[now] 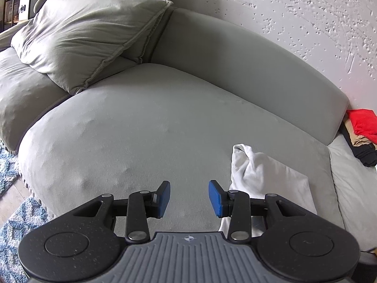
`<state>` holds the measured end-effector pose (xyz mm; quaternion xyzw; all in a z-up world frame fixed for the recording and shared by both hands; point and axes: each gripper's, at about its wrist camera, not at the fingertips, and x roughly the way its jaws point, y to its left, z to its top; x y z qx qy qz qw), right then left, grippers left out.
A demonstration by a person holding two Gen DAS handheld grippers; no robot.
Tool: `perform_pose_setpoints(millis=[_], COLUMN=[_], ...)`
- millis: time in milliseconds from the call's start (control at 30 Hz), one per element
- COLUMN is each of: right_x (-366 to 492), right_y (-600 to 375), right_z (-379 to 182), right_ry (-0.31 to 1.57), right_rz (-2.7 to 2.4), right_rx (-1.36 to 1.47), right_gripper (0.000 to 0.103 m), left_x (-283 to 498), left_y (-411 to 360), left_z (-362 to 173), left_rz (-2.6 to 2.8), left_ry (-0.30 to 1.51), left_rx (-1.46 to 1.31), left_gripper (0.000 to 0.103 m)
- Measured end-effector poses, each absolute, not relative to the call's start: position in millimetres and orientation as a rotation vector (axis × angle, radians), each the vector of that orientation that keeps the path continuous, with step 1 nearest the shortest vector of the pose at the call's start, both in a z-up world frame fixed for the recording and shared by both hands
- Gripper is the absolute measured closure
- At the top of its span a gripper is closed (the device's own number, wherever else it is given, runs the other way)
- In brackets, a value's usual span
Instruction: Fold clothes
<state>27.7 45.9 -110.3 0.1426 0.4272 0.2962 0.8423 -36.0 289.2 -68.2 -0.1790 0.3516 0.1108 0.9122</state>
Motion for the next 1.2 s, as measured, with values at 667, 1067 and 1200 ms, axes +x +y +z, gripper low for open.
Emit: perform_pose_setpoints(millis=[667,1067,1200], right_x=[32,-25,3], right_y=[-79,-117,-135], right_z=[-115,-104,-90], right_ry=[0.899,0.956,0.907], right_rz=[0.597,0.601,0.61], right_rx=[0.067,-0.081,0.064], right_gripper=[0.088,0.08,0.069], left_x=[32,1,-3], left_y=[173,224,212], left_z=[-118,-106,-89], left_rz=[0.059,0.274,0.171], left_ry=[0.917,0.901,0.837], left_rx=[0.089,-0.093,-0.065], left_gripper=[0.085,0.083,0.083])
